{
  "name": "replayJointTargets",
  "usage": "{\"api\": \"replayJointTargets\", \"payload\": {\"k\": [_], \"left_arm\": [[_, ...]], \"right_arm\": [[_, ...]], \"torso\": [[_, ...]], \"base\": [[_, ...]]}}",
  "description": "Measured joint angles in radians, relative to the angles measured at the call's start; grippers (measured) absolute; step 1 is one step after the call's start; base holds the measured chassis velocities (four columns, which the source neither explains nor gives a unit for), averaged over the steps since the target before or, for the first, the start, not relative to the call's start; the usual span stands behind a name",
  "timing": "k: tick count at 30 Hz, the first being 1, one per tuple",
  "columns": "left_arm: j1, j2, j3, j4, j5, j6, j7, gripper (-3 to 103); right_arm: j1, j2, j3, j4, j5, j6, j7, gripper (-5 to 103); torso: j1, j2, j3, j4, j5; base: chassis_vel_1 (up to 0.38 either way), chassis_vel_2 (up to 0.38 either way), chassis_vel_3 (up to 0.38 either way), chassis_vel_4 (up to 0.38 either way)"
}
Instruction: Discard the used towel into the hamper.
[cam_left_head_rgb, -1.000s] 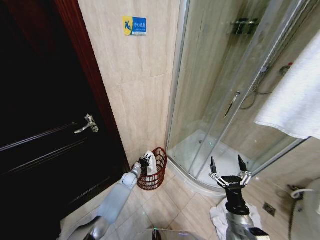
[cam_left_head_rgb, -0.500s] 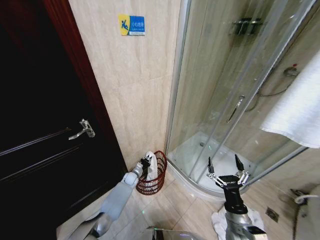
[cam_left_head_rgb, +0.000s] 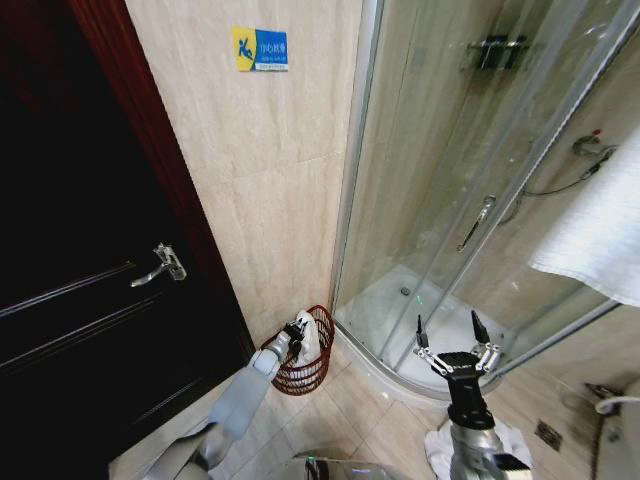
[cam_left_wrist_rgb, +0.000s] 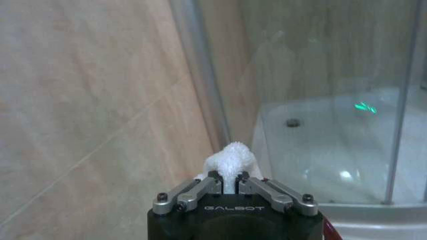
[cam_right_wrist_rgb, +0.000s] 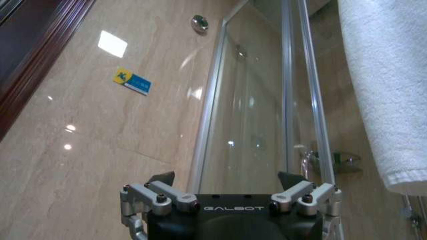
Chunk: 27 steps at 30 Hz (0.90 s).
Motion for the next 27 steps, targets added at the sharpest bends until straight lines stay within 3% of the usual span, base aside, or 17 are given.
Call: {"api": "replayJointTargets", "payload": {"k": [5,8,10,13,14,17,18,22,27], "left_arm": [[-0.039,-0.051,-0.019,0.105,0.065,-0.023,-0.054,6],[-0.061,-0.072,-0.033,0.169,0.123,-0.025,-0.082,19],[-0.065,-0.077,-0.041,0.186,0.146,-0.024,-0.088,19],[-0.070,-0.087,-0.053,0.214,0.177,-0.003,-0.109,36],[-0.070,-0.087,-0.053,0.214,0.177,-0.003,-0.109,36],[-0.072,-0.080,-0.047,0.222,0.184,0.019,-0.109,52],[-0.072,-0.080,-0.047,0.222,0.184,0.019,-0.109,52],[-0.082,-0.074,-0.059,0.241,0.209,0.027,-0.096,68],[-0.059,-0.048,-0.058,0.193,0.211,0.031,-0.083,89]], "right_arm": [[-0.001,0.000,0.003,0.000,-0.004,-0.002,0.017,100],[0.001,0.000,0.003,-0.002,-0.020,-0.006,0.029,100],[0.002,0.000,0.003,-0.004,-0.024,-0.007,0.030,100],[0.005,0.000,-0.001,-0.010,-0.033,-0.009,0.032,100],[0.005,0.000,-0.001,-0.010,-0.033,-0.009,0.032,100],[0.006,0.000,-0.001,-0.013,-0.037,-0.010,0.035,100],[0.006,0.000,-0.001,-0.013,-0.037,-0.010,0.035,100],[0.005,0.000,0.002,-0.014,-0.035,-0.009,0.037,100],[0.004,0.000,0.001,-0.012,-0.036,-0.006,0.043,100]], "torso": [[0.000,0.000,0.000,-0.0001,-0.0001],[0.001,0.000,0.000,-0.0002,0.0000],[0.000,0.000,0.000,-0.0001,0.0000],[0.000,0.000,0.000,0.0000,-0.0002],[0.000,0.000,0.000,0.0000,-0.0002],[0.000,0.000,0.000,0.0001,-0.0001],[0.000,0.000,0.000,0.0001,-0.0001],[0.000,0.000,0.000,-0.0001,-0.0002],[0.000,0.000,0.000,0.0000,-0.0003]], "base": [[0.000,0.000,0.000,0.000],[0.000,0.000,0.000,0.000],[0.000,0.000,0.000,0.000],[0.000,0.000,0.000,0.000],[0.000,0.000,0.000,0.000],[0.000,0.000,0.000,0.000],[0.000,0.000,0.000,0.000],[0.000,0.000,0.000,0.000],[0.000,0.000,0.000,0.000]]}}
